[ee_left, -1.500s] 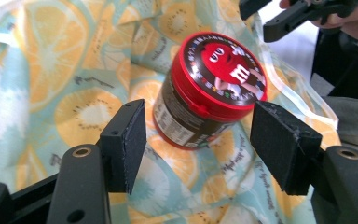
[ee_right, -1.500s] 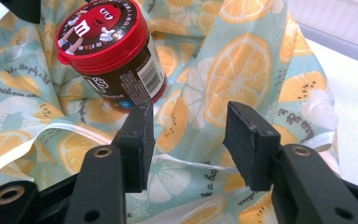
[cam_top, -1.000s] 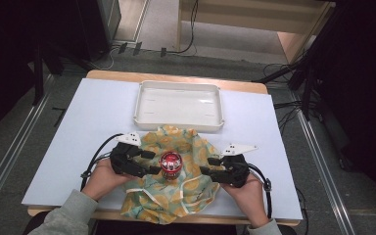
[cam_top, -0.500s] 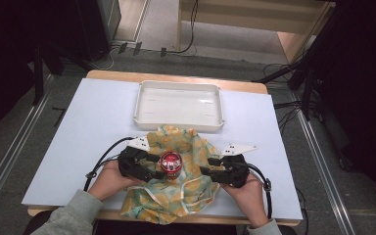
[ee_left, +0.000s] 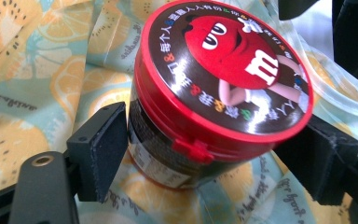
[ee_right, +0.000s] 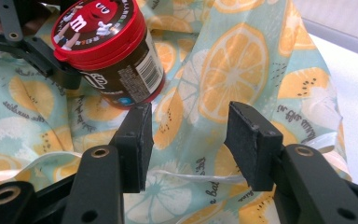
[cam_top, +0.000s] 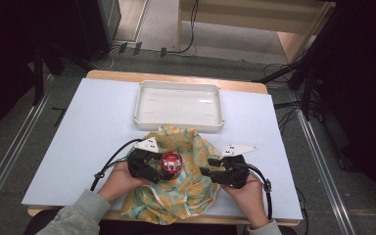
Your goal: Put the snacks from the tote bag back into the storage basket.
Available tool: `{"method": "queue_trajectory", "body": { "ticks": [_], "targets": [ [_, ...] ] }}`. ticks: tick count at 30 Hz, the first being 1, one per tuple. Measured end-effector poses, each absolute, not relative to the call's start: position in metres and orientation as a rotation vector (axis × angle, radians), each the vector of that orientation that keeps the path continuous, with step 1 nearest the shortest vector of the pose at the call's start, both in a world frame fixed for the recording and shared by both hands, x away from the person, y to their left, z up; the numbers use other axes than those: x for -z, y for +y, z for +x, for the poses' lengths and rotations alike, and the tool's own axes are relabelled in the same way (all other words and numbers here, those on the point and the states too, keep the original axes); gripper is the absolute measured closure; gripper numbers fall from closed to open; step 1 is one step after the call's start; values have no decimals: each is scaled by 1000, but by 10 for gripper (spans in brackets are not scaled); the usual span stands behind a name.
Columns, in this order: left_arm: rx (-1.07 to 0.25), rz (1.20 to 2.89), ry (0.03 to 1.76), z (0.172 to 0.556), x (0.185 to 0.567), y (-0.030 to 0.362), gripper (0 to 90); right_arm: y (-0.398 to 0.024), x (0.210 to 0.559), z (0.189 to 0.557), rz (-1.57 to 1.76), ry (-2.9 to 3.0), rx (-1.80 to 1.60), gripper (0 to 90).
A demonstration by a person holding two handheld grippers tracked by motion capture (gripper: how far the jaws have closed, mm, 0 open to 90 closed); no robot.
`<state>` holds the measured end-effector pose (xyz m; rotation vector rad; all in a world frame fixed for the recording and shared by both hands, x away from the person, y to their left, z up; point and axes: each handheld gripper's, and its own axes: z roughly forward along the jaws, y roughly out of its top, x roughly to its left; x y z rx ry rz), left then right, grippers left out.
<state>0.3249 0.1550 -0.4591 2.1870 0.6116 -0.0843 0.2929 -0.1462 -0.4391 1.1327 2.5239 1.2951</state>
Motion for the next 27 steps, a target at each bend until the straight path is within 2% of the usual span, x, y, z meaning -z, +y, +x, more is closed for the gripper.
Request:
{"method": "queue_trajectory", "body": {
  "ticks": [16,27],
  "targets": [
    [63,2162,594,332,469,145,159,-144,440,294,1127,2532,-1294,522],
    [-3,2188,569,332,473,138,179,-141,441,294,1122,2535,-1295,520]
  ]
}}
